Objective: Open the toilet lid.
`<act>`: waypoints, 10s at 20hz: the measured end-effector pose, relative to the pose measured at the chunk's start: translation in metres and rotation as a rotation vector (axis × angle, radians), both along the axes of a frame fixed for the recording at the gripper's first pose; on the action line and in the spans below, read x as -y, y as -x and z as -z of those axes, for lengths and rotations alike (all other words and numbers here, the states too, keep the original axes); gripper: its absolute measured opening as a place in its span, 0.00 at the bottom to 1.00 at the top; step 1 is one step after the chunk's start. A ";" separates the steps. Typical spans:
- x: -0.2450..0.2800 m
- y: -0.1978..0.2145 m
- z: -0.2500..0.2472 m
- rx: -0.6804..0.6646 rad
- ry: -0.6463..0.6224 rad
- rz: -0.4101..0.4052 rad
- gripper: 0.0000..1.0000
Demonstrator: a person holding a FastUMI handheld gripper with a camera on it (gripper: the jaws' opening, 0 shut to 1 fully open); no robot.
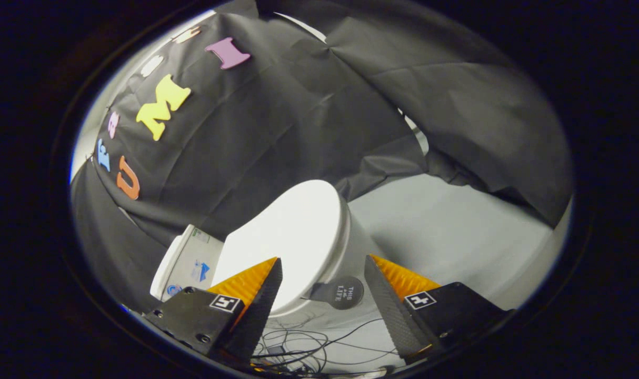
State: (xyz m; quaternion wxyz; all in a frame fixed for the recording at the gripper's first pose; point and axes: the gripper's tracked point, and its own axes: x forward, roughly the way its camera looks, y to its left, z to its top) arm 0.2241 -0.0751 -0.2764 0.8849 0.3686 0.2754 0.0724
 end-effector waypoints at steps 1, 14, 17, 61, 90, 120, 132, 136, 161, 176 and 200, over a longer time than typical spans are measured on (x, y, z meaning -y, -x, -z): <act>0.000 0.002 0.005 -0.012 -0.026 0.000 0.98; -0.012 0.001 0.046 -0.125 -0.282 -0.001 0.43; -0.005 0.004 0.039 -0.136 -0.372 0.002 0.20; -0.058 0.018 -0.145 0.067 0.097 -0.041 0.04; -0.168 0.039 -0.261 0.244 0.365 -0.067 0.04; -0.330 0.063 -0.331 0.449 0.573 -0.182 0.04; -0.404 0.071 -0.338 0.503 0.708 -0.196 0.04; -0.423 0.074 -0.338 0.522 0.736 -0.210 0.04; -0.490 0.106 -0.378 0.747 0.811 -0.275 0.63; -0.215 0.161 -0.358 0.801 0.653 0.059 1.00; -0.127 0.141 -0.199 0.577 0.682 0.108 1.00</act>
